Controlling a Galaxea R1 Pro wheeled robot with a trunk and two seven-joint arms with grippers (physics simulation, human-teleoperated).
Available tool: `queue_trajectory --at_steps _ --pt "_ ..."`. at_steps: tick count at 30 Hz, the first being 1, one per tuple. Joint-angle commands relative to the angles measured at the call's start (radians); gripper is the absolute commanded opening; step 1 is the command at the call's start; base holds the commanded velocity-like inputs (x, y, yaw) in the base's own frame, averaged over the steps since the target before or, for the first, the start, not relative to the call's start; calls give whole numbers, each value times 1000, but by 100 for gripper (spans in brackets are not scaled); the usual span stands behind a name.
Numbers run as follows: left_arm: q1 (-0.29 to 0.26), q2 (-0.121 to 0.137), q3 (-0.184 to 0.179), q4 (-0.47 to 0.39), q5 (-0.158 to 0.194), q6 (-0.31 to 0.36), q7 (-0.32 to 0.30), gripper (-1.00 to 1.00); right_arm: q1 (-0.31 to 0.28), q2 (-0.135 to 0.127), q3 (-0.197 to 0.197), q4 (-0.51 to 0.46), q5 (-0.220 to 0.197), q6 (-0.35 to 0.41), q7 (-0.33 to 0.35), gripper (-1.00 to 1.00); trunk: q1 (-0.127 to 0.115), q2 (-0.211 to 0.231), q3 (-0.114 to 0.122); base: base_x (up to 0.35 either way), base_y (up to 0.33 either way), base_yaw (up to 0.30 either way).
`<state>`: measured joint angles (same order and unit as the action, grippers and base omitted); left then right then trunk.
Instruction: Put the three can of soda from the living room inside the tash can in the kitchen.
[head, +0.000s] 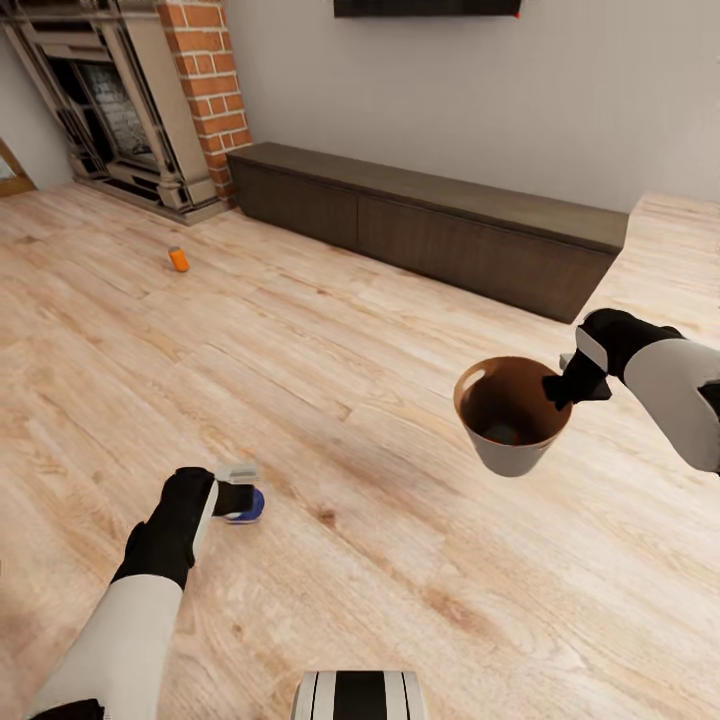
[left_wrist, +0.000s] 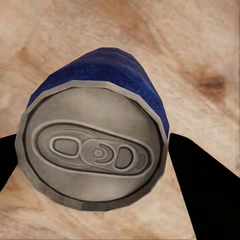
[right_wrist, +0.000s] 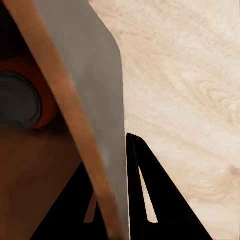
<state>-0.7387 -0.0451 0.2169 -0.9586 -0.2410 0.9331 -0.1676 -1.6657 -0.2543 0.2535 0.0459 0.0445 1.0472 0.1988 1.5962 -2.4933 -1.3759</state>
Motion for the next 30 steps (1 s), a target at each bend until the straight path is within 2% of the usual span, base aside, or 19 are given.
queue_trajectory --at_steps 1,4,6,8,9,10,13,14,16,17,19,20,22,25,26,27,28,29,30 --pt "-13 2 -2 -38 -3 36 -27 -100 0 5 10 0 5 0 2 -100 -4 7 3 0 0 0" --pt "-73 11 -6 -122 -10 114 -105 -100 0 18 10 -1 6 0 2 -100 -15 28 13 0 0 0" --pt "-138 24 -14 -154 -15 114 -140 -100 2 26 9 -2 4 0 6 -100 -23 42 19 0 0 0" --pt "-167 32 -17 -161 -16 114 -150 -100 8 33 9 -2 3 0 8 -100 -31 56 25 0 0 0" --pt "-190 43 -19 -165 -16 114 -159 -100 13 40 9 -2 2 0 9 -100 -35 63 28 0 0 0" --pt "-221 62 -20 -170 -16 114 -194 -100 21 48 9 -3 1 0 11 -100 -38 70 31 0 0 0" --pt "-268 89 -26 -172 -17 114 -265 -100 30 53 8 -4 1 0 12 -100 -50 91 41 0 0 0" --pt "-295 107 -36 -170 -18 114 -304 -100 34 54 8 -4 0 0 13 -100 -54 98 44 0 0 0" --pt "-318 127 -54 -167 -18 114 -338 -100 39 55 7 -4 0 0 13 -100 -61 112 50 0 0 0" --pt "-328 138 -68 -165 -18 114 -352 -100 42 55 7 -5 0 0 13 -100 -65 119 53 0 0 0" --pt "-373 204 -177 -131 -18 114 -459 -100 53 57 5 -6 -2 0 14 -100 -73 133 60 0 0 0" --pt "-393 222 -204 -113 -18 114 -504 -100 55 57 4 -5 -3 0 14 -100 -77 140 63 0 0 0" --pt "-421 244 -230 -95 -19 114 -577 -100 61 58 3 -5 -4 0 14 -100 -84 154 69 0 0 0" --pt "-449 265 -243 -85 -18 114 -650 -100 69 58 3 -6 -4 0 14 -100 -96 175 78 0 0 0" --pt "-471 282 -251 -77 -19 114 -709 -100 73 59 3 -7 -4 0 14 -100 -100 182 82 0 0 0" --pt "-484 290 -258 -71 -19 114 -741 -100 74 60 3 -7 -4 0 14 -100 -104 189 85 0 0 0" --pt "-518 305 -295 -47 -19 114 -808 -100 77 63 2 -7 -4 0 14 -100 -107 196 88 0 0 0" --pt "-535 311 -318 -34 -19 114 -836 -100 78 65 2 -7 -4 0 15 -100 -111 203 91 0 0 0" --pt "-576 319 -377 -2 -20 114 -884 -100 84 68 2 -8 -5 0 15 -100 -115 210 94 0 0 0"
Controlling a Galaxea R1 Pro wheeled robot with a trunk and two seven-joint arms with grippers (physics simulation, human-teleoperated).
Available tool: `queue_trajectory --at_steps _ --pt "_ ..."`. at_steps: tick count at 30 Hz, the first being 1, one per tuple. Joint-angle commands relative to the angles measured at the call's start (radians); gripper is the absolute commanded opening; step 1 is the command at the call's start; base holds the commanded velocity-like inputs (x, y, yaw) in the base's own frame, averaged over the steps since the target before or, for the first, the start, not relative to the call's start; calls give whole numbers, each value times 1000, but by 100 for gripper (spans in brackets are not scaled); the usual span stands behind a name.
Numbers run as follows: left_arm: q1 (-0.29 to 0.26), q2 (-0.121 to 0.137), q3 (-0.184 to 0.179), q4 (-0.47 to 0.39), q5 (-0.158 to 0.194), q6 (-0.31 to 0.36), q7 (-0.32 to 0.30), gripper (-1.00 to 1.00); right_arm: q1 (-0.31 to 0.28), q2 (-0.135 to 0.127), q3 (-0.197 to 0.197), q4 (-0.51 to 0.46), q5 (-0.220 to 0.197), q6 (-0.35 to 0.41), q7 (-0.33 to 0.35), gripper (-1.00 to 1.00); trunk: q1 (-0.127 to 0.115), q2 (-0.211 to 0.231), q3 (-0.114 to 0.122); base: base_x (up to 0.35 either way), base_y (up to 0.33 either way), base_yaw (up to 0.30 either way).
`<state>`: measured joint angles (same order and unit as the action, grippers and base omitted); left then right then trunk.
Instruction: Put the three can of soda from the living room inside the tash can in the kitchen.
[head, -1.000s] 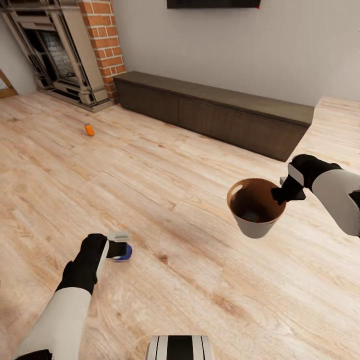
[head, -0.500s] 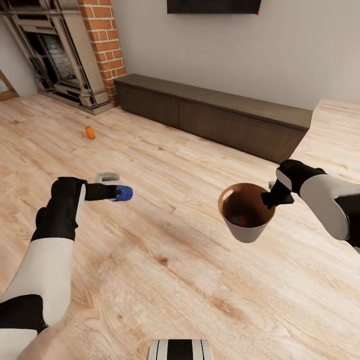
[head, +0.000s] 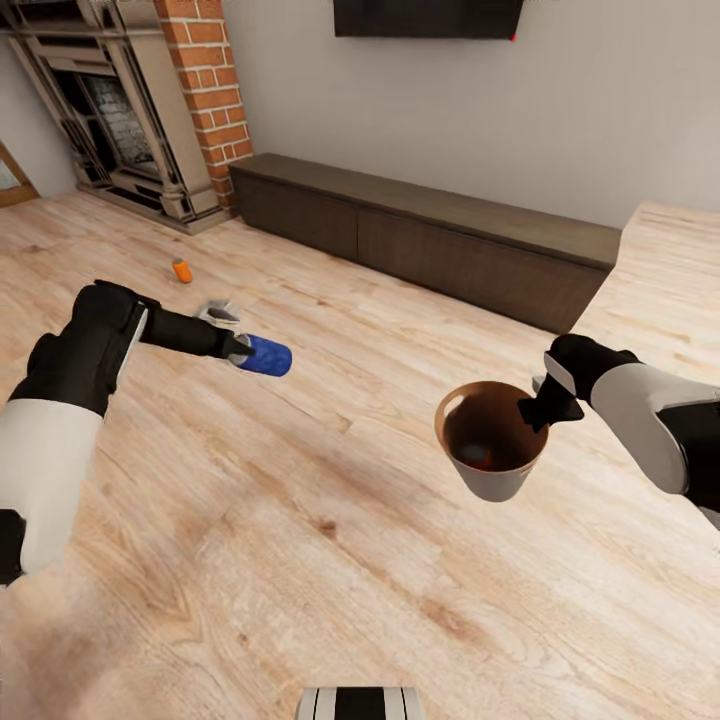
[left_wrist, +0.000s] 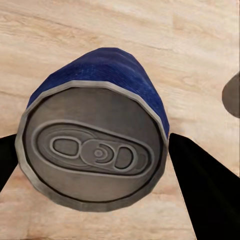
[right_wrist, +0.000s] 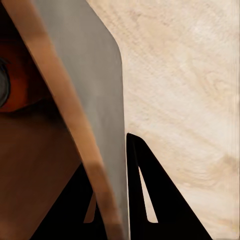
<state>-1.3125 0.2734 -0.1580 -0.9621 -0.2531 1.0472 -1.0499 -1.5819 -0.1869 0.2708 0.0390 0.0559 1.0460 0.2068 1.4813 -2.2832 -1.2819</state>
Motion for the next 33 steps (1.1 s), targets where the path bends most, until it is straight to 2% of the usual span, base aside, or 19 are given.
queue_trajectory --at_steps 1,4,5,8,9,10,13,15,18,19,20,22,23,24,27,33 --pt "-45 5 -70 34 -7 0 -41 -100 6 5 -16 -4 -16 1 7 -100 -4 7 3 0 0 0" --pt "-105 6 -159 77 -7 0 -105 -100 14 18 -16 -6 -16 1 10 -100 -15 28 13 0 0 0" --pt "-156 1 -219 110 -7 0 -168 -100 19 37 -16 -7 -16 1 21 -100 -19 35 16 0 0 0" --pt "-220 -11 -279 154 -8 0 -219 -100 30 71 -16 -8 -15 1 35 -100 -31 56 25 0 0 0" --pt "-255 -21 -314 182 -8 0 -237 -100 37 84 -16 -9 -15 1 38 -100 -35 63 28 0 0 0" --pt "-312 -37 -368 231 -8 0 -285 -100 46 100 -16 -10 -15 1 42 -100 -38 70 31 0 0 0" --pt "-377 -60 -444 282 -8 0 -366 -100 56 117 -16 -11 -15 1 43 -100 -50 91 41 0 0 0" --pt "-410 -101 -500 304 -8 0 -421 -100 61 127 -16 -11 -15 1 44 -100 -58 105 47 0 0 0" --pt "-431 -148 -526 314 -8 0 -462 -100 63 145 -16 -12 -16 1 44 -100 -69 126 56 0 0 0" --pt "-447 -183 -544 325 -9 0 -480 -100 64 163 -16 -11 -15 1 44 -100 -73 133 60 0 0 0" --pt "-453 -204 -560 337 -9 0 -486 -100 64 173 -16 -11 -15 1 44 -100 -77 140 63 0 0 0" --pt "-459 -256 -606 377 -11 0 -491 -100 65 189 -16 -11 -15 1 43 -100 -84 154 69 0 0 0" --pt "-460 -271 -617 387 -11 0 -490 -100 65 192 -16 -12 -15 1 43 -100 -84 154 69 0 0 0" --pt "-461 -299 -636 407 -11 0 -486 -100 65 198 -16 -12 -15 1 42 -100 -84 154 69 0 0 0" --pt "-458 -337 -655 429 -19 0 -456 -100 65 208 -16 -13 -15 1 42 -100 -84 154 69 0 0 0" --pt "-452 -370 -666 441 -29 0 -387 -100 65 237 -15 -15 -15 1 41 -100 -84 154 69 0 0 0"
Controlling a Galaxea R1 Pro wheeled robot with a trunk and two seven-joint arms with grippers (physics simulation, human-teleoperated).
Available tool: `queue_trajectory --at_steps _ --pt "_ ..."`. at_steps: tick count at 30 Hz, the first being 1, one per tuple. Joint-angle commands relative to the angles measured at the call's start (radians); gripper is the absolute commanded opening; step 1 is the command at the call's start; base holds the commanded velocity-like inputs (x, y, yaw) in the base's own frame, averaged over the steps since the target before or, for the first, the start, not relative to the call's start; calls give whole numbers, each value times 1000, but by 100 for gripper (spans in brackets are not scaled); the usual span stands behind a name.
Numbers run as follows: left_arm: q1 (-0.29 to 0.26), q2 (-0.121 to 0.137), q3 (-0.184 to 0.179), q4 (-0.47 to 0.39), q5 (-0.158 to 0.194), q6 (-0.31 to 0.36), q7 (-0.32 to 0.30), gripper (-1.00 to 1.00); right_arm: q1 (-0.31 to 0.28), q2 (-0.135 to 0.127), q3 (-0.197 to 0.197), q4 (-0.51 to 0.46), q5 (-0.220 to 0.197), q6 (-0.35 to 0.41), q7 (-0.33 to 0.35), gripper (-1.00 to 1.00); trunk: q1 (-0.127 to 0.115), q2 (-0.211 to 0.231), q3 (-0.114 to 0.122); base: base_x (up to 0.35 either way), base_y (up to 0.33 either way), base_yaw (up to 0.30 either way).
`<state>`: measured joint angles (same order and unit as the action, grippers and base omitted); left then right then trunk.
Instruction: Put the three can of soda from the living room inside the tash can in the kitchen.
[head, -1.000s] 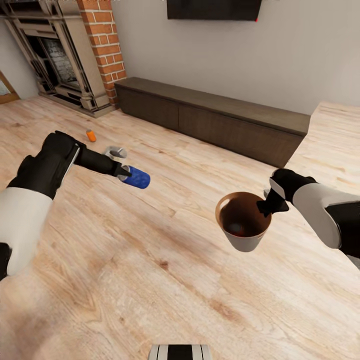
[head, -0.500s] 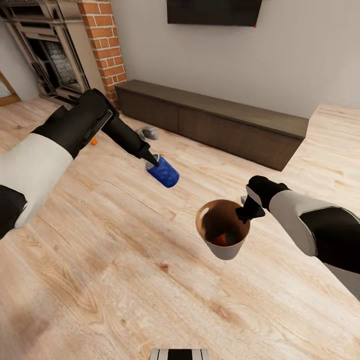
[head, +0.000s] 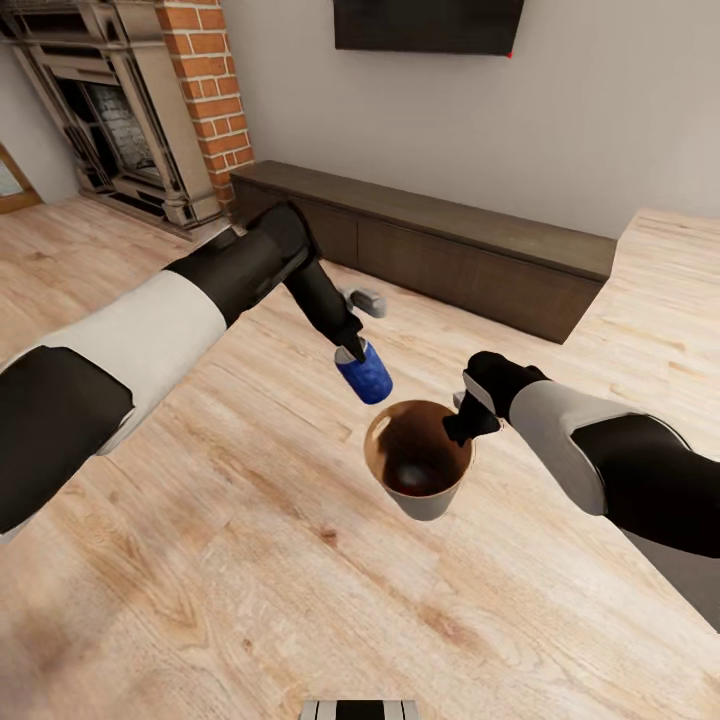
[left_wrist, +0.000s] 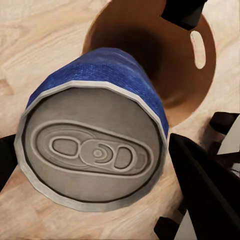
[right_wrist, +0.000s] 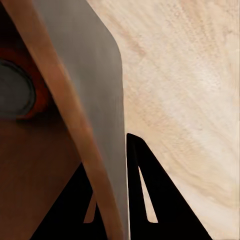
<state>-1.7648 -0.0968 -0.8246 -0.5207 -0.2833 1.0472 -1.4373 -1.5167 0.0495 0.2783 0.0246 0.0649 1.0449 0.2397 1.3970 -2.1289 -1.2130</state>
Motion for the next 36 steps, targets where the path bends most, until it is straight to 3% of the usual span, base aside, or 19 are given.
queue_trajectory --at_steps 1,6,11,16,19,36 --pt "7 -5 -1 1 0 0 25 -100 0 8 -23 0 -24 2 8 -100 0 0 0 0 0 0" --pt "89 -28 -2 -7 1 0 102 -100 0 34 -25 -1 -24 2 7 -100 0 0 0 0 0 0" --pt "125 -38 -2 -11 2 0 119 -100 -1 57 -26 -28 -24 2 5 -100 0 0 0 0 0 0" --pt "217 -42 -2 -27 3 0 168 -100 -2 77 -25 -53 -25 2 3 -100 0 0 0 0 0 0" --pt "238 -42 -2 -50 4 0 202 -100 -2 85 -25 -55 -25 2 3 -100 0 0 0 0 0 0" --pt "297 -47 -2 -93 8 0 271 -100 -3 120 -25 -57 -28 2 4 -100 0 0 0 0 0 0"
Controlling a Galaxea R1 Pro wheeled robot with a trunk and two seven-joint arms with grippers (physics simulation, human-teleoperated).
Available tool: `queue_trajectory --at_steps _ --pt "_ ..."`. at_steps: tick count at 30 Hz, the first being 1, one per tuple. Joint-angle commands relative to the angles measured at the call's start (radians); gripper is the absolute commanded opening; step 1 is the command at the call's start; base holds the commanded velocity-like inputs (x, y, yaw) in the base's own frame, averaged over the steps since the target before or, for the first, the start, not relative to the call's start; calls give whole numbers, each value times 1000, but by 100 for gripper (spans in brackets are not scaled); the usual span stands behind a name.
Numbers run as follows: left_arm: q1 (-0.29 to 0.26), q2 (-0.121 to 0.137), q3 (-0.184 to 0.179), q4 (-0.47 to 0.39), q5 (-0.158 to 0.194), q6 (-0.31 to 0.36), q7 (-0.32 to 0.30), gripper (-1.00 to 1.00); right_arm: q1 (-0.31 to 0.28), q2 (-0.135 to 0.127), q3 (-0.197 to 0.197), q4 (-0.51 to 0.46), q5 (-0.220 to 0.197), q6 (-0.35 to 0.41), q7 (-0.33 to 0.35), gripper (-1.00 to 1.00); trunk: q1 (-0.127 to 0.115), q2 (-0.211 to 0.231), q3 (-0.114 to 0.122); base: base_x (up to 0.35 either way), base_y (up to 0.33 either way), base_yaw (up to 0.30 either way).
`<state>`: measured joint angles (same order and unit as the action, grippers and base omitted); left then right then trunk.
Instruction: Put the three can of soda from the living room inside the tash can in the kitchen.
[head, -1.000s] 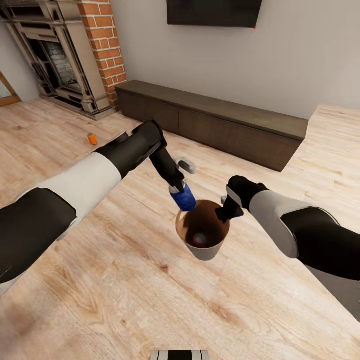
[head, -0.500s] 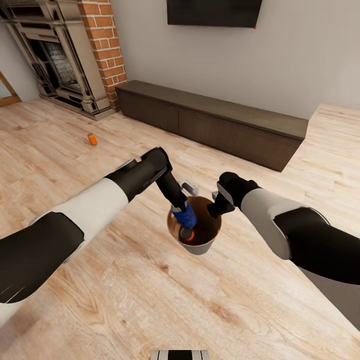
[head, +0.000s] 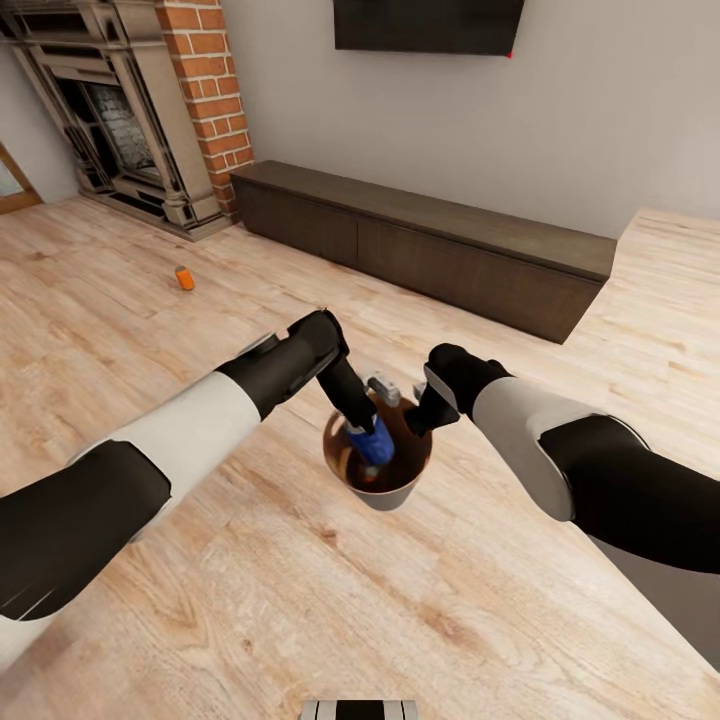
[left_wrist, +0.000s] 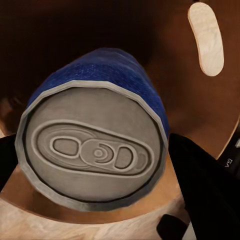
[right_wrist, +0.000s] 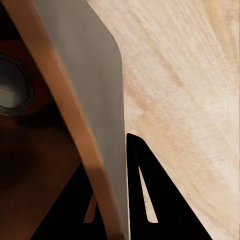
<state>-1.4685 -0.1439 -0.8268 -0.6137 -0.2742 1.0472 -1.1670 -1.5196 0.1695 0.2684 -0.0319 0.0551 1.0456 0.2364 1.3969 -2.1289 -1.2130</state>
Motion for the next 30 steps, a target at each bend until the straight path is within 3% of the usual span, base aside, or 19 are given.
queue_trajectory --at_steps 1,8,30 --pt "5 0 0 -1 -1 0 2 -100 0 1 -15 0 -18 2 7 -100 0 0 0 0 0 0" --pt "63 -7 0 -6 -2 0 34 -100 -1 5 -17 1 -30 2 7 -100 0 0 0 0 0 0" --pt "149 -2 -2 -5 -5 0 131 -100 -1 5 -17 3 -40 2 7 -100 0 0 0 0 0 0"
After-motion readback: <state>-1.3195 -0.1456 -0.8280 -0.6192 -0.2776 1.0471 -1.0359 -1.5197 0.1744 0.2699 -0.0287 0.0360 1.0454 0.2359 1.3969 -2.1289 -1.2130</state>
